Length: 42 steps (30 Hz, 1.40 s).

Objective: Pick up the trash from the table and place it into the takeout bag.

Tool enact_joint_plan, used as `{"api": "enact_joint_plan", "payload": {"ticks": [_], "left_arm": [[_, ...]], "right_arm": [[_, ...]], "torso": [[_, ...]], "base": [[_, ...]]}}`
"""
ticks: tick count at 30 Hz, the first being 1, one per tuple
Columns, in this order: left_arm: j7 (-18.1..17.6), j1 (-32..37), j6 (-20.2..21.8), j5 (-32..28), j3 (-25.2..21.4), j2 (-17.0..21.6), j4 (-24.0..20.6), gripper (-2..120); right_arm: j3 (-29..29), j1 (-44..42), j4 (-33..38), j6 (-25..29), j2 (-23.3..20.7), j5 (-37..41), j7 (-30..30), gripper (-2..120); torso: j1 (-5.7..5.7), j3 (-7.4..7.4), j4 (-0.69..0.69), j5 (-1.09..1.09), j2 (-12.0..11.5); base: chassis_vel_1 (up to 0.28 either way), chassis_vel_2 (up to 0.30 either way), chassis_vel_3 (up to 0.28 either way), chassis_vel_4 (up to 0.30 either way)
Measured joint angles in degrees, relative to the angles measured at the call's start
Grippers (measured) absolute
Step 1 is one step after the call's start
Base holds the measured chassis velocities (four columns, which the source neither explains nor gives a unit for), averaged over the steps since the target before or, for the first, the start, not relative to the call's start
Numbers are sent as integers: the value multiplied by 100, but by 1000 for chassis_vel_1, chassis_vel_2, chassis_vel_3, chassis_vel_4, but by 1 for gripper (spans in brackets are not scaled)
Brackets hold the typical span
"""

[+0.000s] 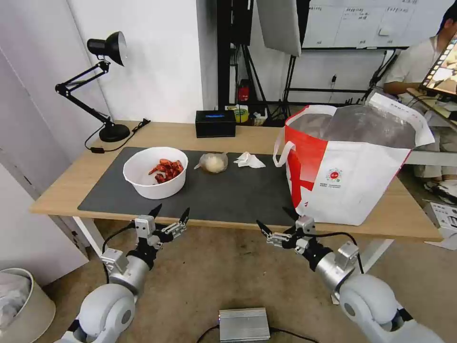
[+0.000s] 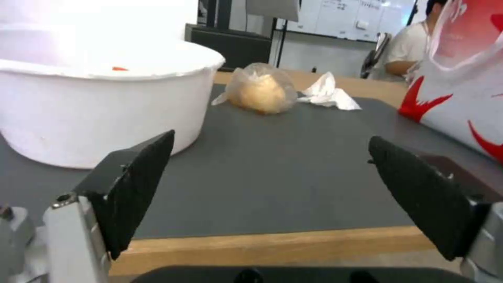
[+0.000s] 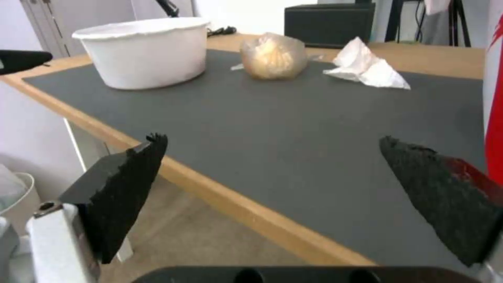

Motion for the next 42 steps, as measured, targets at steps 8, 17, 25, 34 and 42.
{"api": "enact_joint_plan", "payload": {"ticks": [8,17,25,34,42], "left_arm": [[36,61,4,100,-142,75,-19,100],[97,64,18,150,-199,64,-7,100],[128,47,21,172,-218,11,-12,100],[125,78,37,279,-137,-125,-63,100],[94,63,125,330,-52,-136,-41,100]], "right_arm": [[-50,51,55,-5,55,64,27,100],[-459,348,-64,-38,197,375,220,100],[-972,1107,-237,-10,168,1139,669,100],[-1857,2489,-773,147,329,1757,1187,100],[-2598,3453,-1190,-515,966,1378,2633,100]], "torso": [[0,0,0,0,0],[0,0,0,0,0],[0,0,0,0,0],[2,1,2,0,0],[1,0,0,-1,0]], "base": [[0,0,0,0],[0,0,0,0],[0,0,0,0],[0,0,0,0],[0,0,0,0]]}}
